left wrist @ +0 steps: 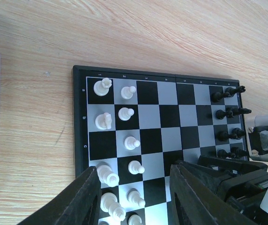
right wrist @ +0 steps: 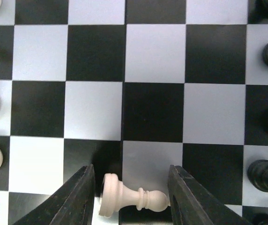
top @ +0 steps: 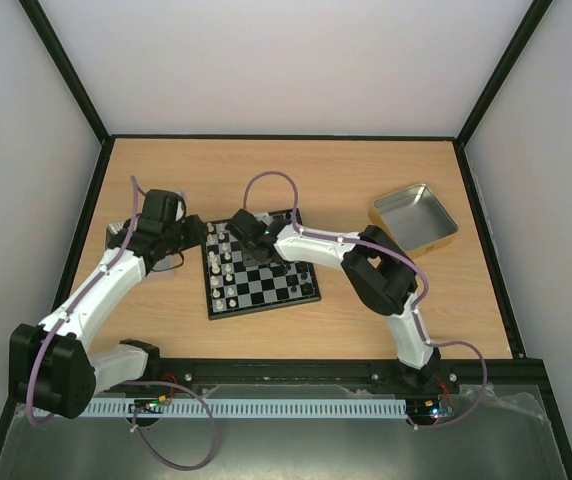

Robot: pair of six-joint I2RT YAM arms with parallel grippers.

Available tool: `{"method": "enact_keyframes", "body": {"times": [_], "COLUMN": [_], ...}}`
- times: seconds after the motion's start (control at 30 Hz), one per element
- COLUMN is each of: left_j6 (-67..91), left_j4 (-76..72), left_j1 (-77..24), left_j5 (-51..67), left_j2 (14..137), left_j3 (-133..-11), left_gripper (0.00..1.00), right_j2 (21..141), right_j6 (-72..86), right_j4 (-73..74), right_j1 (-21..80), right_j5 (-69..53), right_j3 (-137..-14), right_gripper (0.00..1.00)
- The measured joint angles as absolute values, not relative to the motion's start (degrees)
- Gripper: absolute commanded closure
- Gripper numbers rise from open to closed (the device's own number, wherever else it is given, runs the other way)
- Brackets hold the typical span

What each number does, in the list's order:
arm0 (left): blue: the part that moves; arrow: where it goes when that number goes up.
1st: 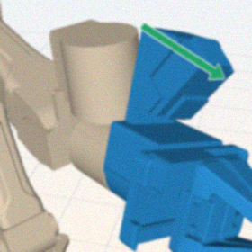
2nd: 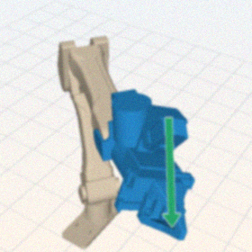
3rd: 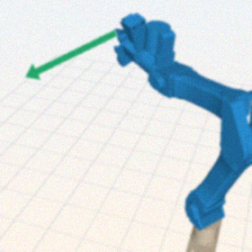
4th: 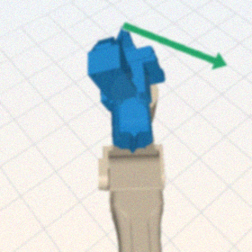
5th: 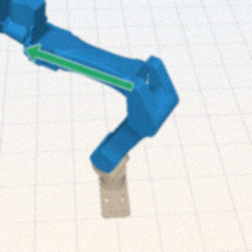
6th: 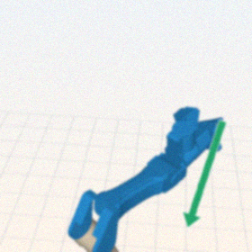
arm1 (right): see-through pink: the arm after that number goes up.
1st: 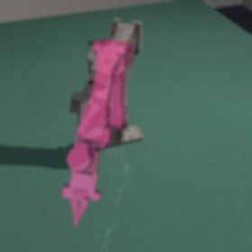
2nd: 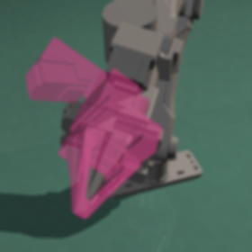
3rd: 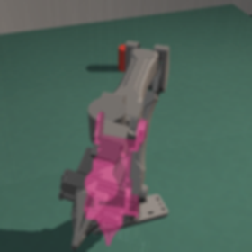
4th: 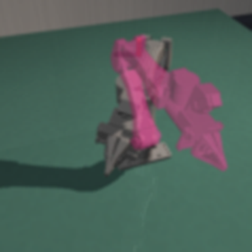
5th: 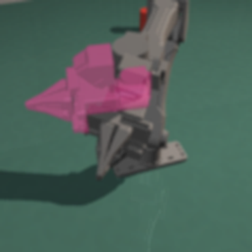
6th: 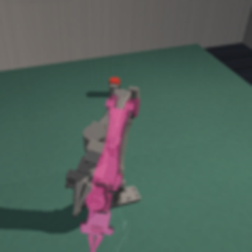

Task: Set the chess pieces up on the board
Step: Pick up the chess piece from the chessboard.

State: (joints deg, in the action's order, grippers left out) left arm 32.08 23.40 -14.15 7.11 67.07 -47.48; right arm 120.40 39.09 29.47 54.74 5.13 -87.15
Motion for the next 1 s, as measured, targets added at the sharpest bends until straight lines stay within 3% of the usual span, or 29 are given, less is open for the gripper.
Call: {"method": "enact_keyframes", "body": {"times": [0.53, 1.0], "left_j6": [31.8, 31.5], "left_j4": [23.5, 23.5], "left_j1": [-14.0, -13.8], "left_j5": [7.2, 7.2], "left_j2": [67.0, 67.0], "left_j3": [-47.5, -47.5], "left_gripper": [0.58, 0.57], "right_j2": [118.6, 121.1], "right_j6": [34.8, 24.4], "right_j4": [29.5, 33.0], "right_j1": [54.7, 54.9], "right_j5": [-6.3, -1.7], "right_j3": [-86.0, -89.7], "right_gripper": [0.59, 0.60]}}
